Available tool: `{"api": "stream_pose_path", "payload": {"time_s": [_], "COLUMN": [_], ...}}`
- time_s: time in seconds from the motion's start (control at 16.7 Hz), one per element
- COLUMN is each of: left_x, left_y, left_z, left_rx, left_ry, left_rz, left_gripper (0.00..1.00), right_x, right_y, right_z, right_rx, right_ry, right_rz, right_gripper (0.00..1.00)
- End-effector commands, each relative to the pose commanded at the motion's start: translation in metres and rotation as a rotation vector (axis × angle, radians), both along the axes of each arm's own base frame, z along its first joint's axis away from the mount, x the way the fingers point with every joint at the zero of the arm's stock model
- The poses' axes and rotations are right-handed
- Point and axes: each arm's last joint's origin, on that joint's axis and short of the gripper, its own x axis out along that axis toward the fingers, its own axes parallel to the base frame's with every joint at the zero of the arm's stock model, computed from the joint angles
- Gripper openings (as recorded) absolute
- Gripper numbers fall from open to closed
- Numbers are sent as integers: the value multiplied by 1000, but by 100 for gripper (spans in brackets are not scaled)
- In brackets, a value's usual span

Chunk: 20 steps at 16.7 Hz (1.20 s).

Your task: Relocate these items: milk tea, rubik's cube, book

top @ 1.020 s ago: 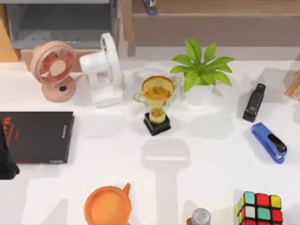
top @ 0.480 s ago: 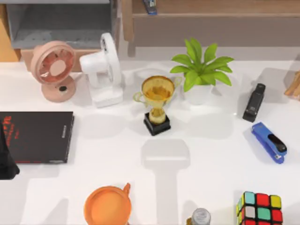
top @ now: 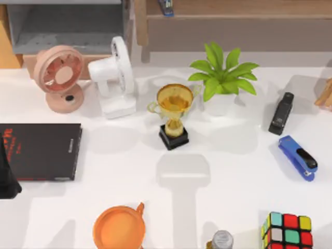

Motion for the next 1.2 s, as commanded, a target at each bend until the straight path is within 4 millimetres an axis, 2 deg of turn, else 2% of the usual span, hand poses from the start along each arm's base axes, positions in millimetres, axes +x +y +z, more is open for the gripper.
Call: {"api": "stream_pose_path", "payload": {"time_s": [0.42, 1.02, 1.2], "left_x": [0, 0, 0], "left_y": [0, 0, 0], "left_z": [0, 0, 0], "left_rx": [0, 0, 0], "left_ry": [0, 0, 0], "left_rz": [0, 0, 0], "left_gripper": [100, 100, 100], "right_x": [0, -1, -16], "right_y": [0, 0, 1], "right_z": [0, 1, 0], "right_rx": [0, -1, 0], "right_ry": [0, -2, 0], "right_rz": [0, 2, 2], "right_gripper": [98, 100, 100]}}
